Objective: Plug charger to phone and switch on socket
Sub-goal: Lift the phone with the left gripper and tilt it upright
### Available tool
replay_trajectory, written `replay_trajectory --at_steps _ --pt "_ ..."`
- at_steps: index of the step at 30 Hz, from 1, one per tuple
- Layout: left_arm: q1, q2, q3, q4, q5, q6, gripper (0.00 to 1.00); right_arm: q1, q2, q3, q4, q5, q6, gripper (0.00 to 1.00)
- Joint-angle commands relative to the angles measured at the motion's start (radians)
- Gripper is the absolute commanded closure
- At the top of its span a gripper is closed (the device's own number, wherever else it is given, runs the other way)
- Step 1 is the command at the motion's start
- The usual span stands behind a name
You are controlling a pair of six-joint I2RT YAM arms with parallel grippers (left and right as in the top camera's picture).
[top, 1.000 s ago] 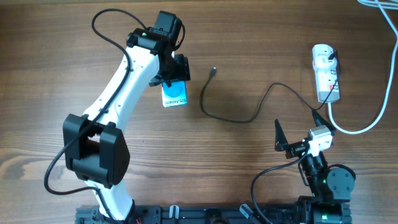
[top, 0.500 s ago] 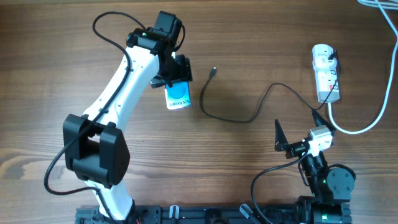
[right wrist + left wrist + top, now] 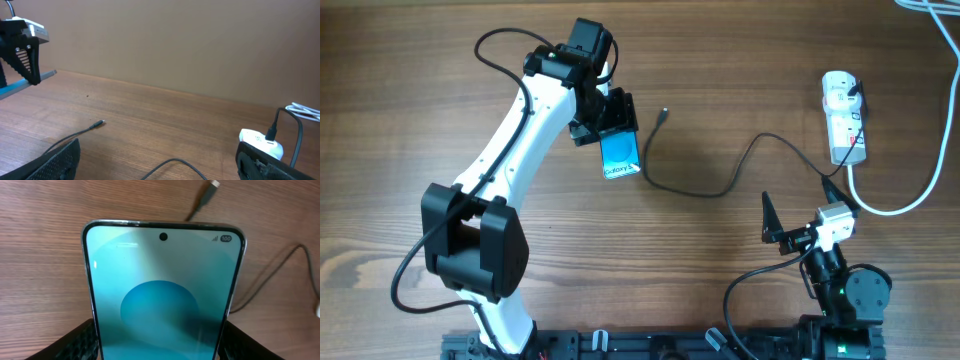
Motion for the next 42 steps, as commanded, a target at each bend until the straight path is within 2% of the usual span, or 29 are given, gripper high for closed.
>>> replay_trajectory --at_steps 1,4,10,12,20,25,28,35,42 --pt "-0.005 -0.030 0.025 0.000 0.125 -0.010 0.96 0.007 -0.006 -0.001 0.004 0.002 0.009 0.00" --pt "-0.005 -0.030 0.025 -0.002 0.246 -0.040 0.96 0.007 -0.006 -0.001 0.004 0.002 0.008 0.00" --pt "-0.005 -0.030 0.025 -0.073 0.256 -0.272 0.96 0.007 -0.006 -0.001 0.004 0.002 0.009 0.00" --pt "-0.005 -0.030 0.025 -0.089 0.263 -0.272 0.96 0.007 -0.006 -0.001 0.004 0.002 0.008 0.00" --pt "-0.005 -0.030 0.025 -0.101 0.444 -0.274 0.96 0.007 -0.006 -0.001 0.004 0.002 0.008 0.00" --pt "0.003 -0.030 0.025 -0.100 0.483 -0.477 0.96 0.007 -0.006 -0.001 0.004 0.002 0.008 0.01" --pt "0.042 -0.030 0.025 -0.099 0.529 -0.489 0.96 0.007 -0.006 -0.001 0.004 0.002 0.008 0.00" --pt "0.121 -0.030 0.025 -0.108 0.666 -0.634 0.96 0.007 -0.006 -0.001 0.004 0.002 0.009 0.00" --pt "0.154 -0.030 0.025 -0.104 0.790 -0.647 0.96 0.007 -0.006 -0.001 0.004 0.002 0.009 0.00"
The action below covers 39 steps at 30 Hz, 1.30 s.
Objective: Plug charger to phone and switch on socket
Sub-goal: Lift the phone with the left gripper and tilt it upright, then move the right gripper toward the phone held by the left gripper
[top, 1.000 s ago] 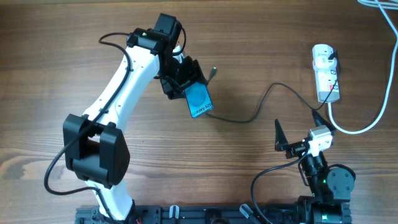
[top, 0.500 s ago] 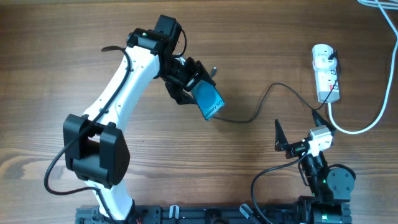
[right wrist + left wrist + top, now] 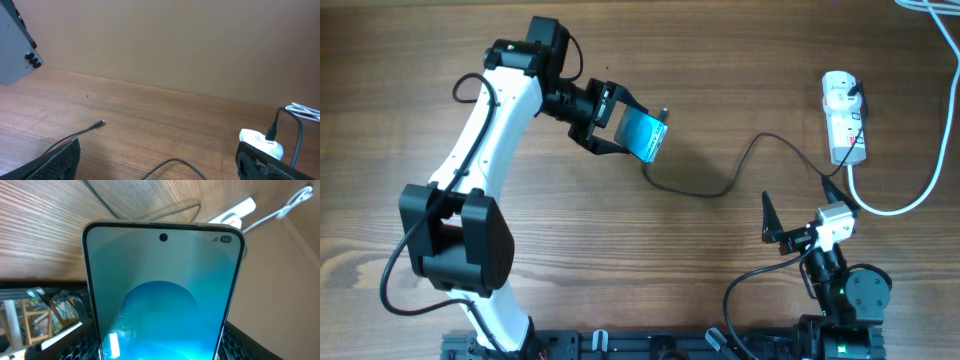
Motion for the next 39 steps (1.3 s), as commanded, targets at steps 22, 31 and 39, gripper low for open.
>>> replay_trajectory --at_steps 22,31,39 --pt "0.008 -0.030 0.024 0.004 0.134 -0.124 0.96 0.007 -0.006 -0.001 0.004 0.002 0.009 0.00" --pt "0.008 -0.030 0.024 0.003 0.150 -0.126 0.96 0.007 -0.006 -0.001 0.004 0.002 0.009 0.00" --pt "0.008 -0.030 0.024 0.004 0.149 -0.125 0.96 0.007 -0.006 -0.001 0.001 0.025 0.035 0.00"
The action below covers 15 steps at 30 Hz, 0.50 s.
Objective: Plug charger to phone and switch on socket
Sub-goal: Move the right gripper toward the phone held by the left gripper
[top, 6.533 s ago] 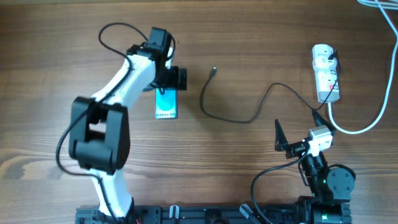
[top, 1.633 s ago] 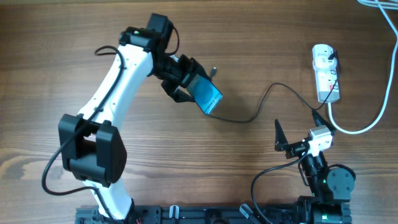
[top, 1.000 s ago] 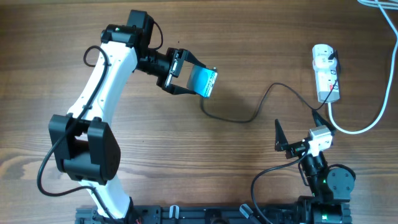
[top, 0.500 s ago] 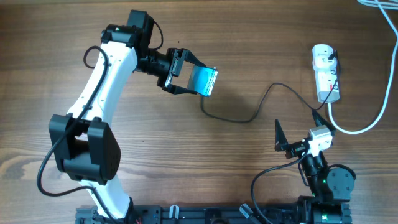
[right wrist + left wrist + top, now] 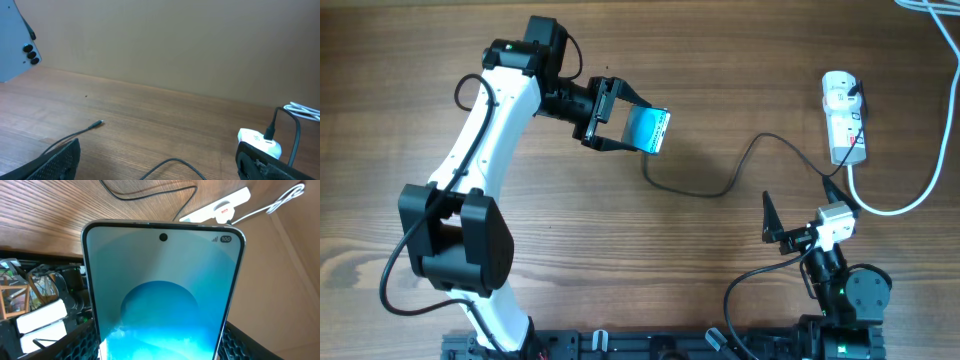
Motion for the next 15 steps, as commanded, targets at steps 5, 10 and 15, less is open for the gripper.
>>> replay_trajectory --at_steps 5,10,15 --pt "0.004 -0.030 0.024 0.000 0.029 -0.007 0.96 0.007 -0.005 -0.001 0.005 -0.077 0.169 0.00" --pt "0.004 -0.030 0.024 0.000 -0.053 -0.006 0.96 0.007 0.040 0.014 -0.009 -0.213 0.281 0.00" --pt "0.004 -0.030 0.024 -0.004 -0.095 -0.006 0.96 0.007 0.134 0.079 -0.013 -0.328 0.282 0.00"
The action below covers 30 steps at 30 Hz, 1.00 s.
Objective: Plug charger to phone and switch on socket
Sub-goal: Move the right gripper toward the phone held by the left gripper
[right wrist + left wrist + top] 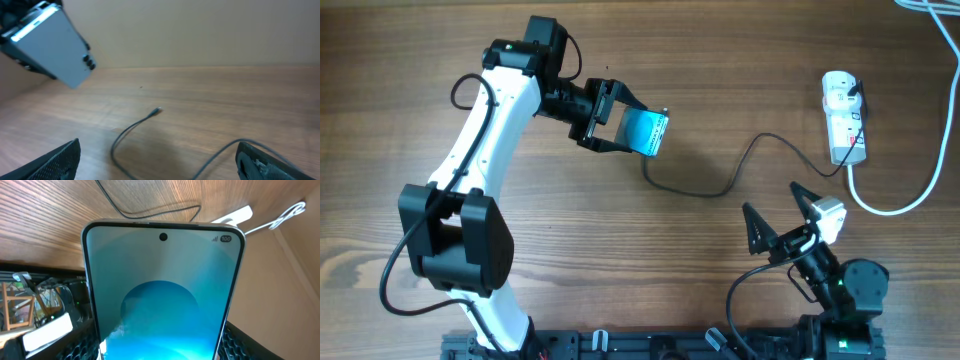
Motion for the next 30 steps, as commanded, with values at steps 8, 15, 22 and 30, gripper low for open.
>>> replay_trajectory --at_steps 8,15,22,30 --pt "0.004 -0.030 0.024 -0.003 -0.018 -0.006 0.96 0.007 0.362 0.335 -0.078 -0.200 0.050 0.00" --pt "0.004 -0.030 0.024 -0.003 -0.043 -0.006 0.96 0.007 0.665 0.657 -0.328 -0.342 0.041 0.00" --pt "0.004 -0.030 0.024 -0.003 -0.087 -0.007 0.96 0.007 0.877 0.787 -0.196 -0.796 0.142 0.00" --pt "0.004 -0.030 0.024 -0.003 -0.119 -0.007 0.96 0.016 1.067 0.787 -0.174 -0.659 0.461 0.01"
